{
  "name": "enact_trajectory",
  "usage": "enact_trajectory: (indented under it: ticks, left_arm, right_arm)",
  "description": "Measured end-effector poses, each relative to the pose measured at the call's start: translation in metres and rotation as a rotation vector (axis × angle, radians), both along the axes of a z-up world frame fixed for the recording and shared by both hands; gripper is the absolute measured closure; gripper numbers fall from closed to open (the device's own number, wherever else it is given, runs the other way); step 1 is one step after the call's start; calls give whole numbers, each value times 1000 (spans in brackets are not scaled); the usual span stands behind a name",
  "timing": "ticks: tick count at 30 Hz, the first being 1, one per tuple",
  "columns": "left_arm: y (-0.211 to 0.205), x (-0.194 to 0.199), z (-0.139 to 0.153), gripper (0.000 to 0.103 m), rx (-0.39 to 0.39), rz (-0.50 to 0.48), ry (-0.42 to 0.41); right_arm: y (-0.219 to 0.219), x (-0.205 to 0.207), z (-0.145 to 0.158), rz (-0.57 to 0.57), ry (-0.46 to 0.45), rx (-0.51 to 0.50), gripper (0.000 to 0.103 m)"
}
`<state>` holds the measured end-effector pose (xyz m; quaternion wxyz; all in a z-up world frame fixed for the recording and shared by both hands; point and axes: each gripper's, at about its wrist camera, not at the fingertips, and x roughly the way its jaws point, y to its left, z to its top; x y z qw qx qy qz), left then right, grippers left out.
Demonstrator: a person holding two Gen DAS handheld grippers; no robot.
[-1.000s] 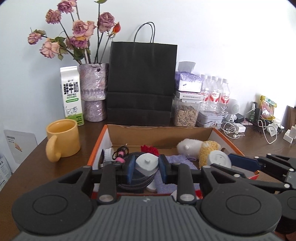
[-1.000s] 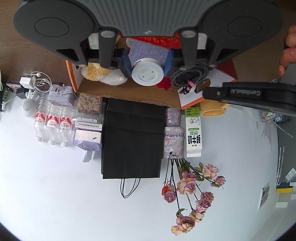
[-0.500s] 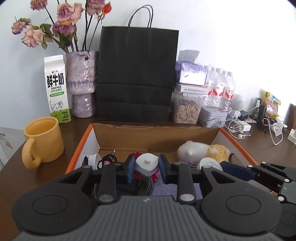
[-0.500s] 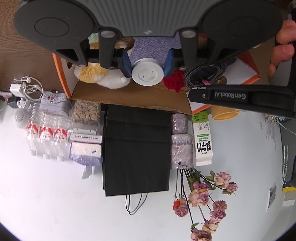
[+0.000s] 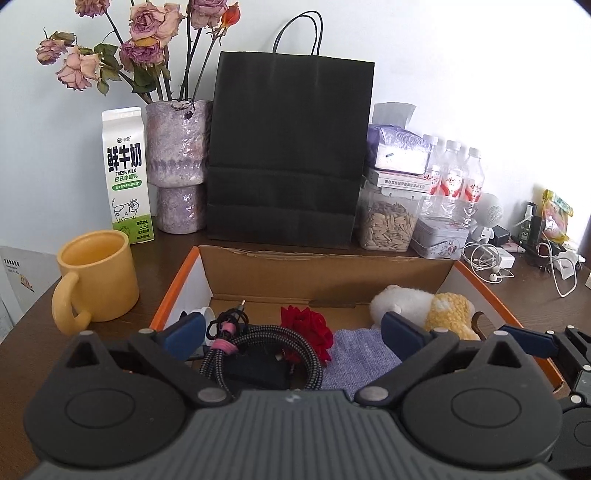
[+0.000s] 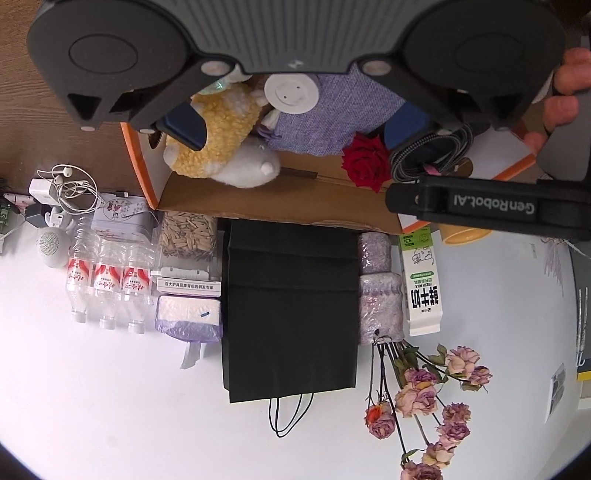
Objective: Organize objects
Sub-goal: 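Withdraw both grippers from the box toward the clear plastic container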
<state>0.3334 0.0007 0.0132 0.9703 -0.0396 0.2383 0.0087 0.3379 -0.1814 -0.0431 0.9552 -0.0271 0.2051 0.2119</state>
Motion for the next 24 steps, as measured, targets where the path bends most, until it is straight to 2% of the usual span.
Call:
enact_trajectory:
  ticks: [15, 24]
  left_arm:
    - [-2, -9, 3, 0, 1, -3, -19]
    - [-4, -29, 6, 0, 8, -6, -40]
  right_arm:
    - [1, -6, 1, -3, -16, -7, 0]
    - [-4, -22, 4, -17, -43, -17, 0]
